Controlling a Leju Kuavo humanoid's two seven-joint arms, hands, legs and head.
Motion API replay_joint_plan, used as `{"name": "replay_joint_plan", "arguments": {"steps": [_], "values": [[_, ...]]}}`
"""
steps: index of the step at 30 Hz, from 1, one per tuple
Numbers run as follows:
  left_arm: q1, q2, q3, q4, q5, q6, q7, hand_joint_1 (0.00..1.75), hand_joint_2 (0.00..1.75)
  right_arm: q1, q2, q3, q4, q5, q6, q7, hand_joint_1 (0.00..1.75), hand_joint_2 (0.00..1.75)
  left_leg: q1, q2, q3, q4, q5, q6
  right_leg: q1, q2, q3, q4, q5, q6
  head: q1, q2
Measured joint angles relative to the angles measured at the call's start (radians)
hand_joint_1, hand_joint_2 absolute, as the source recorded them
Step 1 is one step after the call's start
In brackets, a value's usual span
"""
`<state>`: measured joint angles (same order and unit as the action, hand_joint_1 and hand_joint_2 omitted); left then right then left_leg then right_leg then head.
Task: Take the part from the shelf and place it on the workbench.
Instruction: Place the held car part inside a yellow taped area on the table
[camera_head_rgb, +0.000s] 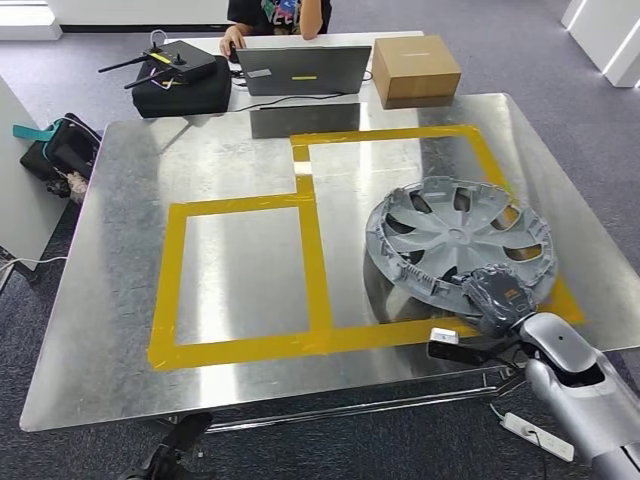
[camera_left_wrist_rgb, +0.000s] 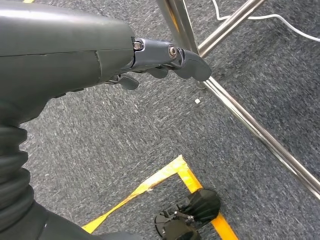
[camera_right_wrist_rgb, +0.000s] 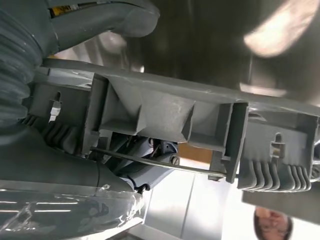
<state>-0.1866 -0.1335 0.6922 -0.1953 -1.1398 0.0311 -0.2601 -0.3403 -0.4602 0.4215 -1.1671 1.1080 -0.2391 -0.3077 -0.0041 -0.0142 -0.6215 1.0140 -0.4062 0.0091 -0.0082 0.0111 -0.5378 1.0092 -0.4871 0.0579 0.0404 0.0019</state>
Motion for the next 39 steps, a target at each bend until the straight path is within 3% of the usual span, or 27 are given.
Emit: {"name": "replay_joint_plan", "arguments": {"steps": [9,15,23,27,32,36,39], "values": [[0.002,0.003,-0.013,0.0,0.018,0.009,0.017,0.0,1.75,-0.05,0.023,0.109,0.131,0.007,-0.001,0.076,1.75,1.75,0.0,0.0,0.002,0.0,-0.001,-0.001,0.0,0.002,0.0,-0.001,-0.001,-0.001,0.0,0.0],[0.006,0.005,-0.021,-0.001,0.02,0.033,-0.014,0.0,1.75,-0.066,0.027,0.126,0.179,0.039,-0.001,0.159,1.75,1.75,0.001,0.0,0.011,-0.001,-0.005,-0.001,0.001,0.0,-0.001,-0.002,-0.008,-0.009,0.0,0.0],[0.011,0.007,-0.057,-0.003,0.012,0.047,-0.072,0.0,1.75,-0.051,0.027,0.125,0.164,0.024,-0.054,0.108,1.75,1.75,0.001,0.0,0.011,-0.001,-0.002,0.001,0.001,0.0,0.0,-0.002,-0.001,-0.002,0.0,0.0],[0.01,0.006,-0.065,-0.005,0.025,0.068,-0.094,0.0,1.75,-0.023,0.027,0.12,0.121,0.012,-0.07,0.095,0.0,1.75,0.001,0.0,0.01,-0.001,-0.002,0.001,0.001,0.001,0.007,-0.002,0.0,-0.001,0.0,0.0],[0.008,0.003,-0.068,-0.007,0.035,0.098,-0.096,0.0,1.75,0.01,0.027,0.108,0.081,0.008,-0.088,0.09,0.0,1.75,0.001,0.0,0.01,-0.001,-0.002,0.001,0.001,0.001,0.009,-0.002,-0.001,-0.001,0.0,0.0],[0.008,0.001,-0.068,-0.007,0.04,0.11,-0.089,0.0,0.0,0.034,0.026,0.094,0.056,0.008,-0.099,0.089,0.0,1.75,0.001,0.0,0.01,-0.002,-0.002,0.0,0.001,0.0,0.008,-0.002,-0.002,-0.002,0.0,0.0],[0.009,0.001,-0.07,-0.007,0.039,0.111,-0.08,0.0,0.0,0.048,0.026,0.084,0.041,0.006,-0.1,0.089,0.0,1.75,0.001,0.0,0.01,-0.002,-0.002,0.0,0.001,0.0,0.008,-0.002,-0.002,-0.002,0.0,0.0]]}}
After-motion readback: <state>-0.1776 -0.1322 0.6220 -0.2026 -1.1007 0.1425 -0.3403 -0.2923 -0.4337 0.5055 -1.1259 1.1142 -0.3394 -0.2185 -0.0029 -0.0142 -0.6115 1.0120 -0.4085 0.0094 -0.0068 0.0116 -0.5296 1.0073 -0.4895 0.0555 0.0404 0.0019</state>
